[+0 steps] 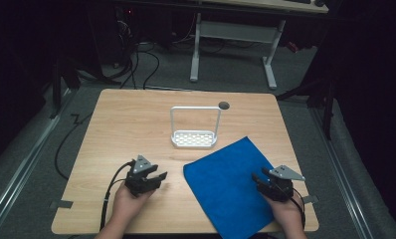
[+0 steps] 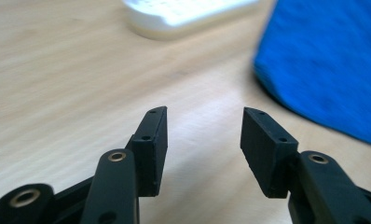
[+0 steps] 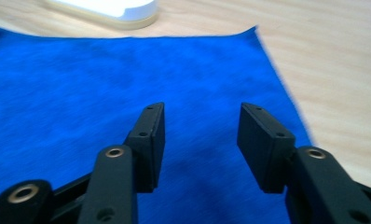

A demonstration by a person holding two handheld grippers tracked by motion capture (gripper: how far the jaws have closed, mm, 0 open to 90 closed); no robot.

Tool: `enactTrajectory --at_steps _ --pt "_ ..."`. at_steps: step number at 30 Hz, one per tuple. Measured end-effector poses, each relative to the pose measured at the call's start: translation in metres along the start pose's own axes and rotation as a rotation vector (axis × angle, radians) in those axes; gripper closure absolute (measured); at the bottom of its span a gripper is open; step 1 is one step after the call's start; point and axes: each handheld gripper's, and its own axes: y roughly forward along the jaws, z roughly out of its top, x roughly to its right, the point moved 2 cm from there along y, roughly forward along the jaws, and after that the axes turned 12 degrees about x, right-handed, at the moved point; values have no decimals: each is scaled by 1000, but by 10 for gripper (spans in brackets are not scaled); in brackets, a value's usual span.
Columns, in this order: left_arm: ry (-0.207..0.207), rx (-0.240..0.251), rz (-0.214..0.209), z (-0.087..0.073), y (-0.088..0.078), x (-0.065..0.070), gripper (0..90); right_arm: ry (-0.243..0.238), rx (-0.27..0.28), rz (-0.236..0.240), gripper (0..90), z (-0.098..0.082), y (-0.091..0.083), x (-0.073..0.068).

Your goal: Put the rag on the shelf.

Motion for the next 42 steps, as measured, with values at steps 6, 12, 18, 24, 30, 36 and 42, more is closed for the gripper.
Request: enactTrajectory --at_steps 6,12,18,24,30,36,42 --pt "25 -8 10 -4 4 -3 513 3 -8 -26 547 -1 6 6" --pt "23 3 -1 -3 5 0 507 9 12 -36 518 0 5 10" --pt "32 13 -29 -1 6 5 508 -11 20 -32 517 1 4 9" --pt "49 11 -66 0 9 17 505 -12 25 -30 541 3 2 8" --pt "89 28 -106 6 12 34 517 14 28 -27 570 3 -3 11" --pt "111 -18 -165 7 24 56 517 20 46 -56 550 1 -11 15" --pt "121 -21 -245 11 36 79 497 48 38 -42 533 -5 -19 21"
